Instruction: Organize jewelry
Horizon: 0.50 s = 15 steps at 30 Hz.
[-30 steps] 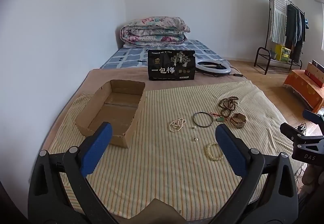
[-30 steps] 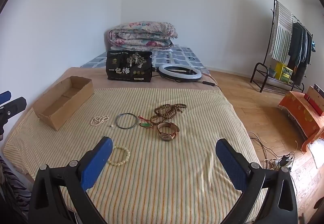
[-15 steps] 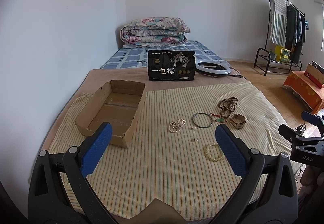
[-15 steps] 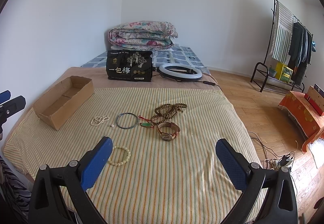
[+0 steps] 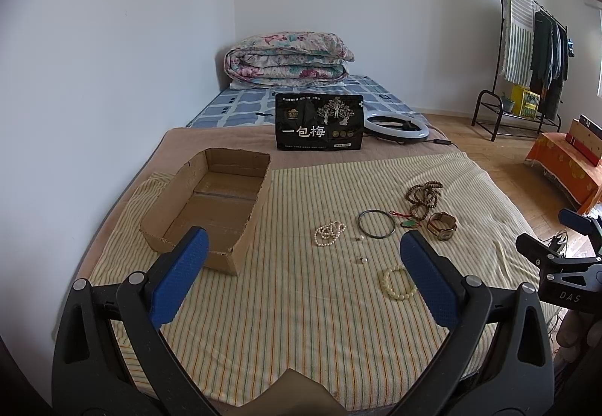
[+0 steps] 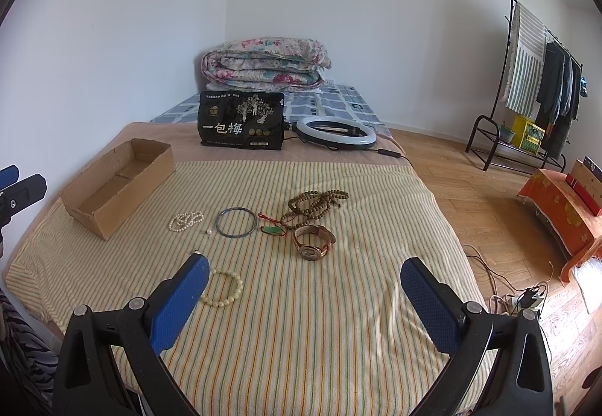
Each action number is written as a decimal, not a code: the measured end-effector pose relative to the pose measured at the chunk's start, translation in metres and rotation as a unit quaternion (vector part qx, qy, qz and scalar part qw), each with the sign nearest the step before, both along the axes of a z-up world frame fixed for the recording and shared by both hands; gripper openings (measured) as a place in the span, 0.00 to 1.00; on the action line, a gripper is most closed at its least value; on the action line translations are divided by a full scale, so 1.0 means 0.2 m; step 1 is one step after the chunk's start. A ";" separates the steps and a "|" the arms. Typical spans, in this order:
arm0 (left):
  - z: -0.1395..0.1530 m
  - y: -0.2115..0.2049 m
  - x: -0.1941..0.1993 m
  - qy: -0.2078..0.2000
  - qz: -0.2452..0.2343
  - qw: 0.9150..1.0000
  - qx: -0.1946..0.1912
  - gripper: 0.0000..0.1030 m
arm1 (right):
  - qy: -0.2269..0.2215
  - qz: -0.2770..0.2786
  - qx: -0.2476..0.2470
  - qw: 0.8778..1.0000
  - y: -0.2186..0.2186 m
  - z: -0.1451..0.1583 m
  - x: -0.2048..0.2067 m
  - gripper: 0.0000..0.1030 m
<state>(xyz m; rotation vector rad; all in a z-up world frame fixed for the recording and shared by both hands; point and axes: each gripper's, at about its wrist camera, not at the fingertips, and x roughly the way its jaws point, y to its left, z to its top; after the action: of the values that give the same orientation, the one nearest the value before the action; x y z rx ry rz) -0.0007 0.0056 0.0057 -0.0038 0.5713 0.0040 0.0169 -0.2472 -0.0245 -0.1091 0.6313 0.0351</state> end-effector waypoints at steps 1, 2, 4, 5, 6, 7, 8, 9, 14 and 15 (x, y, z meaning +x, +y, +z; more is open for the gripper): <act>0.00 0.00 0.00 0.000 0.000 1.000 0.000 1.00 | 0.000 0.000 0.000 1.000 0.00 0.00 0.00 1.00; 0.00 0.00 0.00 0.000 0.000 1.000 0.000 1.00 | 0.000 0.000 0.000 1.000 0.00 0.00 0.00 1.00; 0.01 0.01 0.00 0.000 0.000 1.000 0.000 1.00 | 0.000 0.000 0.000 1.000 0.00 0.00 0.00 1.00; 0.00 0.00 0.00 0.000 0.000 1.000 -0.001 1.00 | 0.001 0.000 0.000 1.000 0.00 0.00 0.00 1.00; 0.00 0.00 0.00 0.000 0.000 1.000 -0.001 1.00 | 0.001 0.000 0.000 1.000 0.00 0.01 0.00 1.00; 0.01 0.01 0.00 0.000 0.000 1.000 0.000 1.00 | 0.001 0.001 0.000 1.000 0.00 -0.01 0.00 1.00; 0.00 0.00 0.00 0.000 0.000 1.000 -0.001 1.00 | 0.001 0.001 0.000 1.000 0.00 -0.01 0.00 1.00; 0.00 0.01 0.00 0.000 0.000 1.000 -0.001 1.00 | 0.001 0.001 -0.001 1.000 0.00 -0.02 0.00 1.00; 0.00 0.01 0.00 0.000 0.000 1.000 -0.001 1.00 | 0.002 0.001 -0.001 1.000 0.00 -0.02 0.00 1.00; 0.00 0.01 0.00 0.000 0.000 1.000 -0.001 1.00 | 0.002 0.001 -0.001 1.000 0.00 -0.02 0.00 1.00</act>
<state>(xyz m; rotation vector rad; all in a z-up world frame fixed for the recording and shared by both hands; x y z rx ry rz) -0.0011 0.0069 0.0065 -0.0062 0.5708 0.0026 0.0170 -0.2466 -0.0282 -0.1114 0.6354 0.0361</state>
